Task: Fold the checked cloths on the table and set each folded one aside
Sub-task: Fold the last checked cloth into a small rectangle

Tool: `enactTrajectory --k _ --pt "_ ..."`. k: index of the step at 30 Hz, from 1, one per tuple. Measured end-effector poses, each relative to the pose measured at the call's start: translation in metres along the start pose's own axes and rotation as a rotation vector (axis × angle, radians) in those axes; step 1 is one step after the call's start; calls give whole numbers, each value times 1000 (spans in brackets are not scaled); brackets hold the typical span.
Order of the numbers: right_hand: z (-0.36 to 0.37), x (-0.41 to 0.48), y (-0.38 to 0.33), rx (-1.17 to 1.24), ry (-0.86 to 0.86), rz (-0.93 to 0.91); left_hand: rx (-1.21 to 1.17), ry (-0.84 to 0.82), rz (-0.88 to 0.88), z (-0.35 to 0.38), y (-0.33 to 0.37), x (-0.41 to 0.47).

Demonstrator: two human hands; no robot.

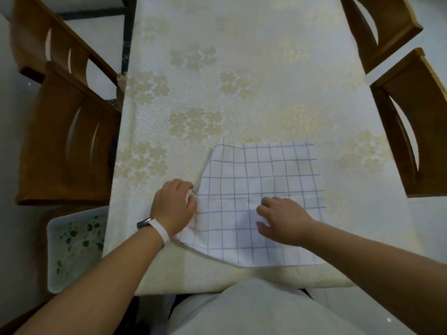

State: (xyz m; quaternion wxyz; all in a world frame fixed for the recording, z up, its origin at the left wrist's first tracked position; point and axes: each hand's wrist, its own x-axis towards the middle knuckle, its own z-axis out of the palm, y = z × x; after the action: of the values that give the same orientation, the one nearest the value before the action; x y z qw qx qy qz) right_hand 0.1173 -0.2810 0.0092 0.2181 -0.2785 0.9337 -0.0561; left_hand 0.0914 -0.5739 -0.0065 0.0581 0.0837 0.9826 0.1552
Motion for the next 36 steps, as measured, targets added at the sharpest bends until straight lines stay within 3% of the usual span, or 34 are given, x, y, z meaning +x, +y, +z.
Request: enactTrajectory --k 4,8,17,24,32,36 --pt "-30 64 -8 -24 75 -14 -39 -204 -178 -1 -9 38" --pt "-52 113 -6 -27 71 32 -102 -387 -189 4 -11 65" --pt "-46 163 20 -28 -17 122 -160 -440 -120 23 -5 102" --pt "-25 172 32 -47 43 102 -177 -409 -159 31 4 121" --pt "-12 164 38 -41 63 40 -542 -50 -504 20 -18 110" --pt "-9 163 39 -43 68 46 -594 6 -608 15 -34 110"
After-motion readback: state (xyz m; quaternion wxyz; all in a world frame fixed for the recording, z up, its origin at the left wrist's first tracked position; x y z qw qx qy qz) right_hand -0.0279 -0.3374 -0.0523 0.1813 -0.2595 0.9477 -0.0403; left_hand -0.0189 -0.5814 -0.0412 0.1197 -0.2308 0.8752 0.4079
